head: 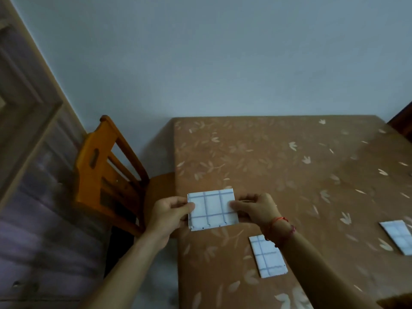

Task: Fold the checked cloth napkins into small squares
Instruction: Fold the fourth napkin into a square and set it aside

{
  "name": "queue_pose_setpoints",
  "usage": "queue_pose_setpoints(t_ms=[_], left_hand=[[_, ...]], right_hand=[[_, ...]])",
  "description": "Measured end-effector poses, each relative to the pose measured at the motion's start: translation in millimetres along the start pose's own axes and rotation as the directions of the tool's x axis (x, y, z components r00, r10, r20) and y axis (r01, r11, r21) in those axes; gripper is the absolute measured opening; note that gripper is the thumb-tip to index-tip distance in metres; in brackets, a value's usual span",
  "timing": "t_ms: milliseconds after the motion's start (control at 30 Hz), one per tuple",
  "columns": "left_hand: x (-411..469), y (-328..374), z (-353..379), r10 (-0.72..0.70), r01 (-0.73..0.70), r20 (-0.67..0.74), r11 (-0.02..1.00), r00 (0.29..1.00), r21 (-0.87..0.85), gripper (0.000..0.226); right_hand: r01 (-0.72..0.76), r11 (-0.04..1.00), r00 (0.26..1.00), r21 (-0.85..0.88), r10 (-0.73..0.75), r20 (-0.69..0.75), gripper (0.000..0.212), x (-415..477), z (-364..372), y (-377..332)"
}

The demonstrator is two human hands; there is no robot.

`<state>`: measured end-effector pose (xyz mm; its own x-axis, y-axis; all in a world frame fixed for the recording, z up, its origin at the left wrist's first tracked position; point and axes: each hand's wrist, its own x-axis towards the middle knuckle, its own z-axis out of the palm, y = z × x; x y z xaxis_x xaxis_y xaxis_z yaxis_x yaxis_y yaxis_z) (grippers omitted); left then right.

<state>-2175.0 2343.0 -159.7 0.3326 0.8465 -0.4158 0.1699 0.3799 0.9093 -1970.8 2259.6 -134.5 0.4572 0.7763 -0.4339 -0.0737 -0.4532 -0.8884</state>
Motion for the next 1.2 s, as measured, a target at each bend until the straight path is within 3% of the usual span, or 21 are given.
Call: queue_pose_setpoints(t_ms=[267, 767, 967, 1200], left_hand=[[55.9, 2.2, 22.8, -0.140, 0.141, 0.063, 0.990, 0.988, -0.015, 0.010], [209.9, -3.0, 60.4, -0.019, 0.043, -0.127, 0.981, 0.992, 0.192, 0.009], [270.6, -7.7, 70.9, -0.021, 0.056, -0.180, 0.981, 0.983, 0.188, 0.015], [338.8, -9.5, 80.1, 0.006, 0.039, -0.244, 0.983, 0.970, 0.177, 0.012]], right_hand=[[-0.032, 0.999, 0.984, 0.027, 0.036, -0.174, 0.007, 52.7, -10.3, 14.2], [-0.059, 0.995, 0.995, -0.085, 0.052, -0.082, 0.011, 212.9, -21.5, 18.7], [-0.028, 0.990, 0.998, -0.136, 0.019, -0.067, 0.015, 291.6, -18.6, 20.7], [0.054, 0.946, 0.989, -0.319, -0.094, -0.111, 0.015, 373.6, -12.5, 19.2]])
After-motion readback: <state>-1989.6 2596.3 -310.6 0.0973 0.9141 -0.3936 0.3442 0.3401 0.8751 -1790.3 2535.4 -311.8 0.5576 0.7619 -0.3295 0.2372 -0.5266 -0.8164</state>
